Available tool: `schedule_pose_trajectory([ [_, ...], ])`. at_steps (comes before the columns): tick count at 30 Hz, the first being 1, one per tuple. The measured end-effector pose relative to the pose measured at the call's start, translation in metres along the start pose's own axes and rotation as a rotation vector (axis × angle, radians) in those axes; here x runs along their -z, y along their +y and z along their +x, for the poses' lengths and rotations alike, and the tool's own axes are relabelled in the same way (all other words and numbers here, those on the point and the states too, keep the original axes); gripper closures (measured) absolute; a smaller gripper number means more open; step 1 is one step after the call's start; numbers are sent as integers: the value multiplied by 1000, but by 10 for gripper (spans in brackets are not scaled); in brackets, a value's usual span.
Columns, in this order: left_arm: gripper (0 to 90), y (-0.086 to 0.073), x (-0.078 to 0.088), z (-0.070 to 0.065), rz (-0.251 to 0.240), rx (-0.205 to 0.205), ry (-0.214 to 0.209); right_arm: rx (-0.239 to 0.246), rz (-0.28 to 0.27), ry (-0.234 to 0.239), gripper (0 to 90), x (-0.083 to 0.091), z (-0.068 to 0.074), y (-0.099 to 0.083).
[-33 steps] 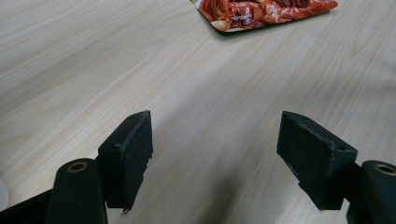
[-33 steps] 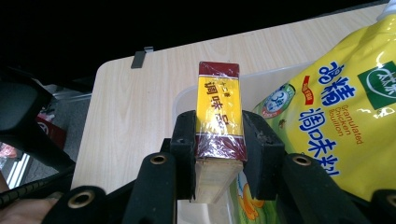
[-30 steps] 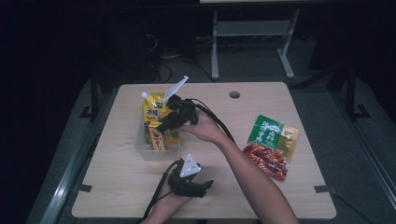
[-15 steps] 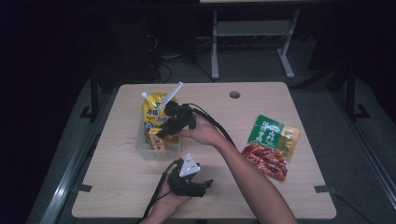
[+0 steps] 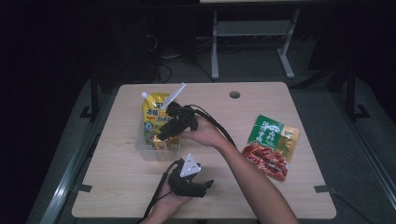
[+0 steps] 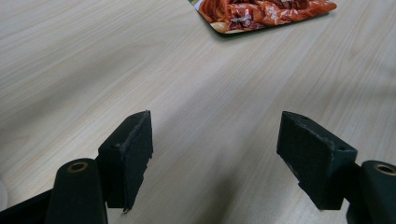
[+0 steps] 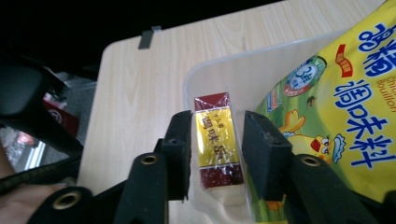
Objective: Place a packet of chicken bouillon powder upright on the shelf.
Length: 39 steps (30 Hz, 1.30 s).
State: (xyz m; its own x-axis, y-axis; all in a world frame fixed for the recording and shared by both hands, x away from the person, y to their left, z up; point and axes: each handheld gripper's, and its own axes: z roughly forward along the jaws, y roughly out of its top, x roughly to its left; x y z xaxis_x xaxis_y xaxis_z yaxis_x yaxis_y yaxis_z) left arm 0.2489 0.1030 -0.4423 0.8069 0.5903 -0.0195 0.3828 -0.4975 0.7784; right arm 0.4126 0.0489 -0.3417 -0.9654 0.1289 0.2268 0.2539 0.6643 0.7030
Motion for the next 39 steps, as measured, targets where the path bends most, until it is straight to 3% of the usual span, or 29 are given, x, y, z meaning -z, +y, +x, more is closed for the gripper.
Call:
schedule_pose_trajectory([
  [4, 264, 0, -1, 0, 11, -9, 0, -15, -37, -8, 573, 15, 2, -3],
  [15, 267, 7, -5, -3, -2, 7, -11, -37, -86, -91, 509, 58, 0, -27],
  [22, 280, 15, -7, -4, -6, -10, -20, -90, -103, -135, 484, 86, 1, -49],
  [27, 288, 21, -14, -8, -6, -17, -32, -120, -97, -174, 455, 105, 1, -66],
  [32, 307, 30, -23, -14, -5, -34, -46, -176, -143, -209, 454, 128, 2, -89],
  [34, 314, 33, -29, -15, -4, -31, -61, -197, -129, -218, 438, 135, 1, -97],
  [39, 342, 39, -43, -15, 5, -32, -77, -221, -158, -252, 444, 152, 2, -116],
])
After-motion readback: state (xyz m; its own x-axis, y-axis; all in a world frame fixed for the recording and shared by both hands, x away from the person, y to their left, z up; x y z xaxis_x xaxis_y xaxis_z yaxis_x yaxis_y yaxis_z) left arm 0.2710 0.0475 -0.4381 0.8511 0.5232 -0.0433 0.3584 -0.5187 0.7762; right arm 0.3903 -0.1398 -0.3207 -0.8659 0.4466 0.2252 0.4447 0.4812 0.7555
